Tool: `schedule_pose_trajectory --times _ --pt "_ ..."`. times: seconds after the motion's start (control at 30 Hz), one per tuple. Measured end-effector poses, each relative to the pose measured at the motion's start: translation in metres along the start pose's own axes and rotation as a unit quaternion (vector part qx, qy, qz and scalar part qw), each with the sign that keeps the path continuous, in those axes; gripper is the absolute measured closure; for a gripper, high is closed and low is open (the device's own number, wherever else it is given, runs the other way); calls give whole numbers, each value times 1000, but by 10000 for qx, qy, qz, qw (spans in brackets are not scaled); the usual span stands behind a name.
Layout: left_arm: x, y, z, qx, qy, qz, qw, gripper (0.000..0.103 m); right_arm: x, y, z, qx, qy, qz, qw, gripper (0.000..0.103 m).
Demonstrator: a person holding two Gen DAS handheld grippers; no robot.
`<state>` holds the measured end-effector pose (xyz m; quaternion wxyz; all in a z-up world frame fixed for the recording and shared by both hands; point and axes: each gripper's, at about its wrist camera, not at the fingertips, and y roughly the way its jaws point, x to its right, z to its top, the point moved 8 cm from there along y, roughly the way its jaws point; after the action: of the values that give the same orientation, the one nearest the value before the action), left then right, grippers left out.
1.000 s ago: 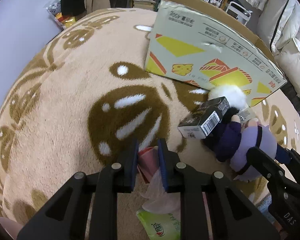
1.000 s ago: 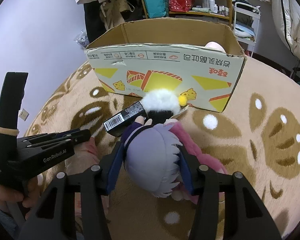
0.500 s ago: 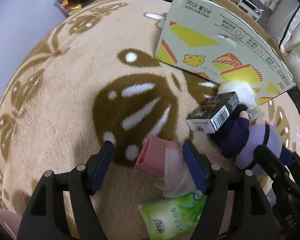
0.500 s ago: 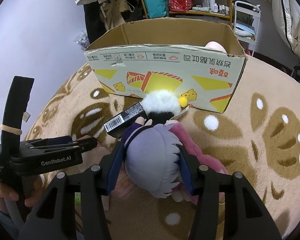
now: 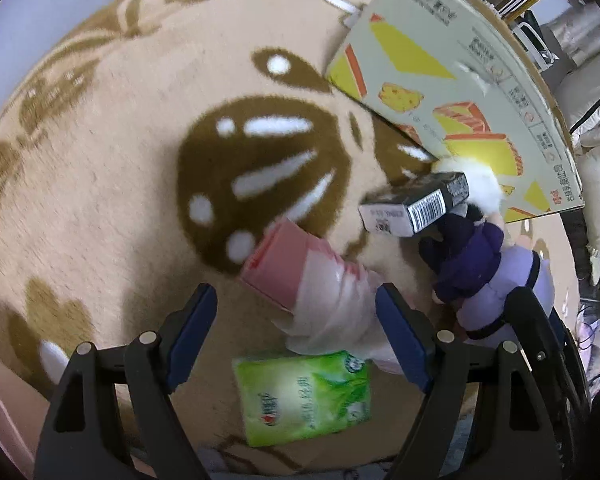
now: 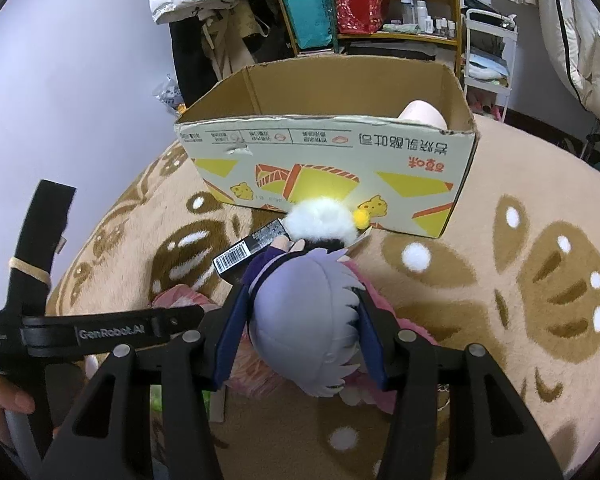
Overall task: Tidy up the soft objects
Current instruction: 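Close the left gripper on the pink towel roll while the right grips the white-haired doll, then lift the towel roll and doll and drop both into the box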
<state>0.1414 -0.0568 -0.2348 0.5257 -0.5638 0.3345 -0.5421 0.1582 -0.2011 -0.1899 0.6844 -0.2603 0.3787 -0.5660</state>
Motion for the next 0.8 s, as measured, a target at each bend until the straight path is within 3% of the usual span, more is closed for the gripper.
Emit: schedule_pose_trajectory --times 0.1,0.3,0.37,0.57,0.8 --pt "8 11 -7 -160 -33 -22 9999 25 -2 -1 1 8 -81 -18 10000 48" --pt "7 16 -3 -103 -417 -138 9990 44 -3 0 1 13 -88 26 10000 48" --pt "4 16 2 -63 -610 -223 9979 55 -2 -2 3 40 -39 70 10000 48" --pt "-4 -1 5 413 -619 -261 9969 77 2 -7 5 121 42 94 9999 48" --pt "-6 -27 14 920 -411 -155 9948 83 7 -16 5 209 96 68 9997 48"
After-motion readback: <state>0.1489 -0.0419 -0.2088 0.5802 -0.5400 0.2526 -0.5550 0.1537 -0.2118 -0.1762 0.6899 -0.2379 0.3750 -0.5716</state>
